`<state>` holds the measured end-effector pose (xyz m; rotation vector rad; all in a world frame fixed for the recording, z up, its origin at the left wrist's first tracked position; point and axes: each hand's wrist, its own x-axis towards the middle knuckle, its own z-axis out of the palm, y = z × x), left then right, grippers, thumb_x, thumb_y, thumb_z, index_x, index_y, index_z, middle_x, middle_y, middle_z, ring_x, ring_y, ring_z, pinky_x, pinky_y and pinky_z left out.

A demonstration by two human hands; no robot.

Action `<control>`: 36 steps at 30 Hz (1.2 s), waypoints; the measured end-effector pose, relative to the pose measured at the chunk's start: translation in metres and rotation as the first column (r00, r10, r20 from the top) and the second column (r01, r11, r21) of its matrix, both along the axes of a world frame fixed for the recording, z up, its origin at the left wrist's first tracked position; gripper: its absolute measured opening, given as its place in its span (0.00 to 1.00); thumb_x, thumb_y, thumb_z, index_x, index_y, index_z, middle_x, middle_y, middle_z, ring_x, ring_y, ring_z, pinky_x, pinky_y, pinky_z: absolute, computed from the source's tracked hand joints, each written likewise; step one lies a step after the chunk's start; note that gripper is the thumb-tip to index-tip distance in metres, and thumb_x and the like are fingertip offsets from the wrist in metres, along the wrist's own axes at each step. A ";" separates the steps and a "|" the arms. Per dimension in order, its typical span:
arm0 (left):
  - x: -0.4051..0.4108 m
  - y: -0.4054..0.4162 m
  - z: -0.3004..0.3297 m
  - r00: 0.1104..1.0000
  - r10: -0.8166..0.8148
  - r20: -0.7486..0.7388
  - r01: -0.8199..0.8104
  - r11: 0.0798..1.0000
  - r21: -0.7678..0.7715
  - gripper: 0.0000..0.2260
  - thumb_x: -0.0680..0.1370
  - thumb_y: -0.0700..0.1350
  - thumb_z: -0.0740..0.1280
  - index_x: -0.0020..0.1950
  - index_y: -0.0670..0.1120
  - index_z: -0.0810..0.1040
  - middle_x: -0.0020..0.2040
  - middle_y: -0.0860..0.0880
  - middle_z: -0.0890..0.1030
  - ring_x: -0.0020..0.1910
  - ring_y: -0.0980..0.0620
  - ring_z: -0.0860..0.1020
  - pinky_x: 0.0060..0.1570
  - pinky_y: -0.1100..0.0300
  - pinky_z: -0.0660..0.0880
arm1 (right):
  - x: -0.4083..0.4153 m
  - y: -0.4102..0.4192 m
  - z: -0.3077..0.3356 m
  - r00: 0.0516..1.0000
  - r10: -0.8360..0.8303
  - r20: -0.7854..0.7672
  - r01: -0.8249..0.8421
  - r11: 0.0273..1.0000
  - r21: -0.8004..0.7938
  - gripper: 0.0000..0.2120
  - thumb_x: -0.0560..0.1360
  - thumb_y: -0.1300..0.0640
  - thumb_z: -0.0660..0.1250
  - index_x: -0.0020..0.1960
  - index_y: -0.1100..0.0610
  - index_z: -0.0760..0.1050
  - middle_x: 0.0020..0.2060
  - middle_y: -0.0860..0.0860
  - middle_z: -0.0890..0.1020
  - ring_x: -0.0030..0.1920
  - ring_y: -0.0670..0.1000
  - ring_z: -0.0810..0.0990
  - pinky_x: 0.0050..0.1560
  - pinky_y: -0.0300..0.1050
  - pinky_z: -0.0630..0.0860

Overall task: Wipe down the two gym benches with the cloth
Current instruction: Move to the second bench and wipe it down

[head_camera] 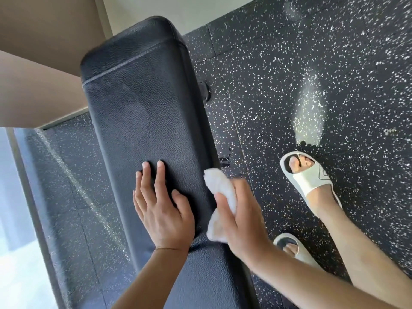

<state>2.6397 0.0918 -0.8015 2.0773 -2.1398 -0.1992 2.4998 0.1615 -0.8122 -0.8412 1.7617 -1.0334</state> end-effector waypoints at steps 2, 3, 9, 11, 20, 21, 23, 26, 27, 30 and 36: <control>0.001 0.000 -0.001 1.000 -0.006 0.009 0.006 1.000 -0.005 0.29 0.79 0.46 0.56 0.82 0.50 0.66 0.84 0.48 0.62 0.83 0.43 0.59 0.81 0.39 0.56 | -0.009 -0.047 -0.004 0.998 -0.010 -0.054 0.008 0.999 -0.049 0.08 0.85 0.47 0.61 0.57 0.51 0.69 0.46 0.45 0.74 0.45 0.49 0.75 0.46 0.46 0.70; 0.002 0.000 -0.001 1.000 -0.008 0.009 0.008 1.000 -0.008 0.29 0.79 0.46 0.57 0.83 0.50 0.66 0.84 0.48 0.62 0.83 0.43 0.59 0.81 0.40 0.56 | -0.015 -0.075 -0.006 0.995 -0.033 -0.093 0.026 0.997 -0.074 0.08 0.84 0.48 0.61 0.56 0.52 0.69 0.46 0.45 0.74 0.44 0.49 0.74 0.45 0.45 0.69; 0.001 0.000 0.001 1.000 0.004 0.024 -0.004 1.000 0.002 0.29 0.79 0.47 0.57 0.83 0.51 0.65 0.84 0.49 0.62 0.83 0.44 0.59 0.80 0.39 0.57 | -0.025 -0.140 -0.005 0.964 -0.133 -0.229 0.096 0.981 -0.166 0.08 0.83 0.51 0.66 0.56 0.56 0.74 0.49 0.47 0.76 0.47 0.51 0.76 0.47 0.52 0.75; 0.000 0.000 0.001 1.000 0.011 0.022 -0.011 1.000 0.007 0.30 0.79 0.47 0.57 0.83 0.52 0.65 0.84 0.49 0.62 0.83 0.44 0.59 0.80 0.39 0.57 | -0.015 -0.107 -0.002 0.966 -0.128 -0.225 0.092 0.982 -0.163 0.08 0.83 0.51 0.65 0.57 0.55 0.74 0.49 0.46 0.76 0.47 0.50 0.75 0.47 0.47 0.73; 0.000 -0.001 -0.002 1.000 0.004 0.005 -0.003 0.999 -0.035 0.29 0.79 0.47 0.57 0.82 0.51 0.66 0.83 0.48 0.64 0.82 0.43 0.61 0.82 0.44 0.54 | 0.035 0.093 0.009 0.994 -0.040 -0.097 0.040 0.999 -0.002 0.12 0.82 0.53 0.64 0.64 0.47 0.69 0.58 0.38 0.72 0.57 0.43 0.75 0.59 0.34 0.69; 0.000 -0.001 -0.002 1.000 0.004 0.005 -0.004 0.999 -0.037 0.29 0.79 0.47 0.57 0.82 0.51 0.66 0.83 0.48 0.64 0.82 0.43 0.61 0.82 0.44 0.54 | 0.036 0.100 0.011 0.995 -0.033 -0.092 0.034 0.999 0.009 0.12 0.82 0.53 0.64 0.64 0.47 0.69 0.58 0.38 0.71 0.57 0.44 0.75 0.58 0.34 0.69; 0.000 -0.001 -0.002 1.000 0.008 0.008 -0.008 0.999 -0.039 0.29 0.79 0.47 0.58 0.82 0.51 0.66 0.83 0.47 0.64 0.82 0.43 0.61 0.82 0.45 0.54 | 0.034 0.094 0.013 0.994 -0.025 -0.106 0.029 0.999 0.040 0.10 0.82 0.52 0.64 0.62 0.48 0.68 0.53 0.39 0.70 0.52 0.44 0.73 0.54 0.34 0.67; 0.000 0.000 -0.001 1.000 0.016 0.007 -0.016 0.999 -0.045 0.29 0.79 0.46 0.58 0.82 0.51 0.66 0.83 0.48 0.64 0.82 0.43 0.61 0.82 0.45 0.54 | 0.022 0.050 0.009 0.995 -0.056 -0.081 0.059 0.998 0.032 0.08 0.83 0.53 0.64 0.59 0.50 0.67 0.49 0.43 0.70 0.48 0.49 0.73 0.51 0.41 0.69; -0.001 0.000 -0.001 1.000 0.015 0.007 -0.014 0.999 -0.051 0.29 0.78 0.46 0.58 0.82 0.51 0.66 0.83 0.48 0.65 0.82 0.43 0.61 0.82 0.45 0.55 | 0.017 0.029 0.005 0.995 -0.071 -0.074 0.073 0.997 0.015 0.07 0.83 0.54 0.64 0.59 0.52 0.68 0.50 0.46 0.71 0.49 0.51 0.74 0.52 0.44 0.71; 0.000 0.001 -0.001 1.000 0.001 0.004 -0.001 0.999 -0.052 0.29 0.79 0.47 0.58 0.82 0.52 0.66 0.83 0.48 0.64 0.82 0.44 0.61 0.82 0.46 0.55 | 0.005 -0.034 -0.004 0.989 -0.116 -0.094 0.116 0.993 -0.006 0.06 0.85 0.54 0.62 0.55 0.56 0.67 0.48 0.51 0.73 0.48 0.54 0.73 0.50 0.50 0.72; -0.002 0.001 0.004 1.000 -0.002 -0.021 0.001 1.000 -0.030 0.29 0.79 0.47 0.58 0.82 0.52 0.66 0.83 0.49 0.64 0.82 0.44 0.61 0.81 0.45 0.55 | 0.010 -0.023 -0.002 0.985 -0.136 -0.101 0.136 0.991 -0.015 0.06 0.85 0.51 0.59 0.53 0.53 0.65 0.46 0.48 0.72 0.47 0.52 0.72 0.49 0.48 0.69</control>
